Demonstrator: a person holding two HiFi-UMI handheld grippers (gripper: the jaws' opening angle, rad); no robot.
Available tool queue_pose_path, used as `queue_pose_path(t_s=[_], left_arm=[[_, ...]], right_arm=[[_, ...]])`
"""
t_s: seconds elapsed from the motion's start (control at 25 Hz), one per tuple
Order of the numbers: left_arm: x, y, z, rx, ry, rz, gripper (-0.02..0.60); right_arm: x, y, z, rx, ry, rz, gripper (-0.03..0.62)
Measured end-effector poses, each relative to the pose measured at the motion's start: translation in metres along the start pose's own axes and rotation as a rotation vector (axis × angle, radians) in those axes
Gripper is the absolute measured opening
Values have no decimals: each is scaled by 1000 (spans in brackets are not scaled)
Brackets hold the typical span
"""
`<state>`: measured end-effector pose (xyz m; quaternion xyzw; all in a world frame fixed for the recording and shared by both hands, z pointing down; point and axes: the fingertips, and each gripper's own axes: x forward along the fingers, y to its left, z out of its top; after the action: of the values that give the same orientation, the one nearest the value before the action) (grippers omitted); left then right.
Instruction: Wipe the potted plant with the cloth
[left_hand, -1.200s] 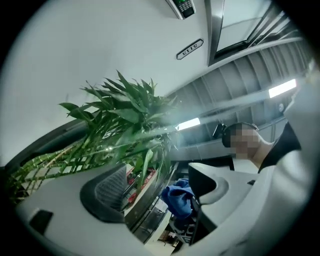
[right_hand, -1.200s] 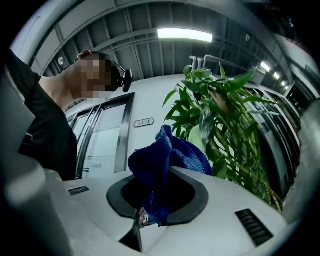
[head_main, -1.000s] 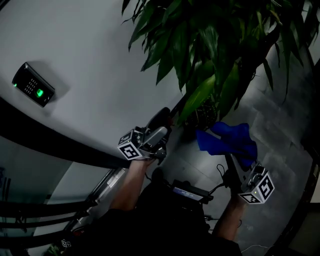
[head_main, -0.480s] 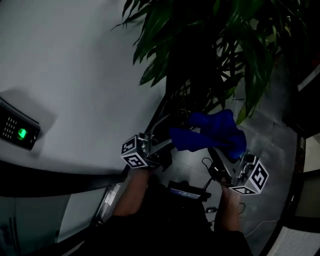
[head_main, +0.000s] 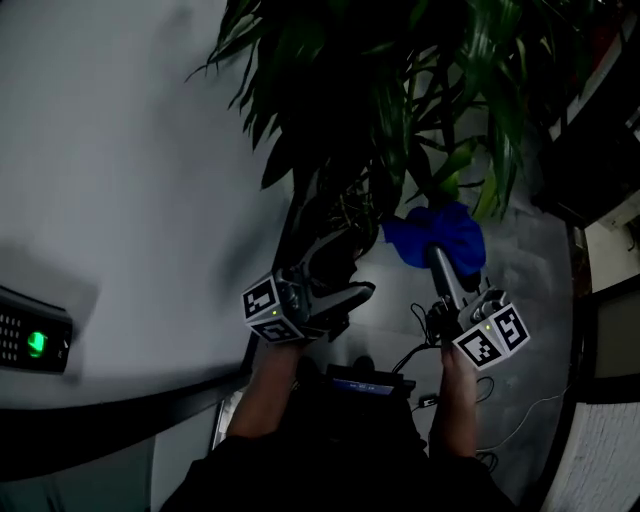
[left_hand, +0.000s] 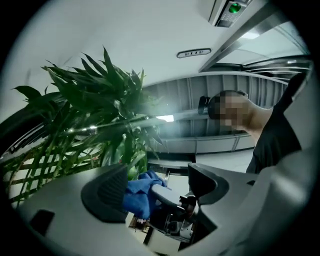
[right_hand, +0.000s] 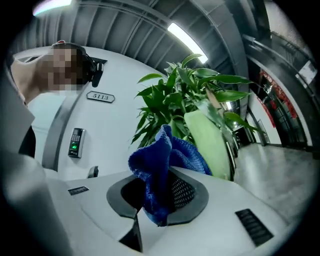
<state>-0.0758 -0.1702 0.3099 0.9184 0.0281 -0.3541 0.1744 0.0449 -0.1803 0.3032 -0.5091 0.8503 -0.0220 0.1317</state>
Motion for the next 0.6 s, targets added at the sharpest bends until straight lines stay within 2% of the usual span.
queue_pose_path(t_s=[0.12,0.2,0.36,0.4,0.48,0.6], left_arm=[[30,4,-12,48,62,-3,380],[53,13,-19,115,94,42,380],[94,33,-20,376,140,184,383],[103,37,-20,419,150,209,383],[119,48,-20,461,170,251,383],[134,67,-18,466,191,283,383]], right_arm=[[-13,-22,2,-9,-10,-57,94],[-19,-35,4,-15,-15,-82,94],[-23,-49,14,-16,-32,-52,94],[-24,-51,16,-16,-34,-36,94],[-28,-57,20,-10,-40,-9,94],[-32,-63,22,11,-55,27,94]])
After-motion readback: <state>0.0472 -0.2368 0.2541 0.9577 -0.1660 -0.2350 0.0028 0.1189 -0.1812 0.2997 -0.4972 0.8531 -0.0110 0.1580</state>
